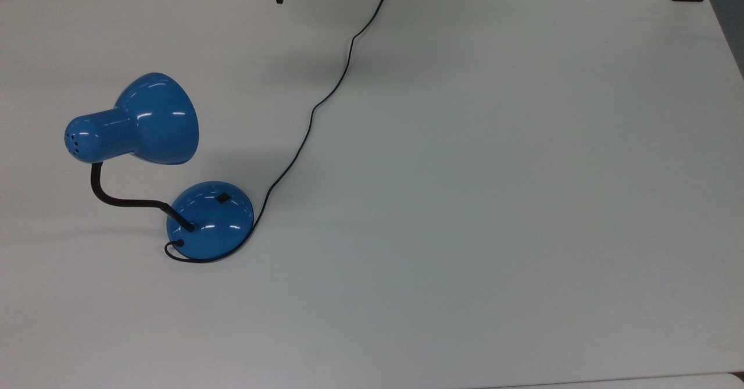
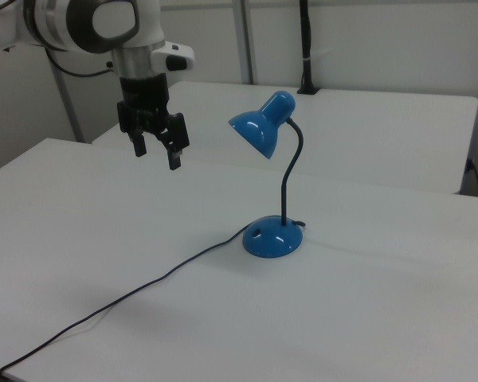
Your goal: Turn on the lamp
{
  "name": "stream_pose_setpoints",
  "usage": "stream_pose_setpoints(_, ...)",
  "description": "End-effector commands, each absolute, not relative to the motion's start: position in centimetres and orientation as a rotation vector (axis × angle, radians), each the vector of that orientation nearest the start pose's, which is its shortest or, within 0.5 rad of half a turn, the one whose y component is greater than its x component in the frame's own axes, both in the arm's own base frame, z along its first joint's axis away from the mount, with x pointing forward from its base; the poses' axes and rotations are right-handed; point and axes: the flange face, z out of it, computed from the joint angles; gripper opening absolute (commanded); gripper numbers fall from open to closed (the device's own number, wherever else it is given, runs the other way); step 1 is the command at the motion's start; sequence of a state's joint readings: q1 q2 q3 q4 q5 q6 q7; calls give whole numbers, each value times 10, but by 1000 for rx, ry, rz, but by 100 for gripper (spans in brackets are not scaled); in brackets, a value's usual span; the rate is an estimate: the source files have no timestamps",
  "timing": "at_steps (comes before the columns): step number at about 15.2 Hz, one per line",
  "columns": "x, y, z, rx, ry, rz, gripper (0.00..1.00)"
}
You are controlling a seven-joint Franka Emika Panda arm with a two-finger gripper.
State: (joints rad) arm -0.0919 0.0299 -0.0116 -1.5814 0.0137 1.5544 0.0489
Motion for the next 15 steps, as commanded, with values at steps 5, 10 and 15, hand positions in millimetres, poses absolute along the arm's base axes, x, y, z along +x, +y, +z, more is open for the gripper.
stream_pose_setpoints(5,551,-81,617,-3087,284,60,100)
stream_pose_setpoints(10,552,-79,616,-3087,279,60,100)
stream_pose_setpoints(15,554,-79,613,-3086,292,65,100)
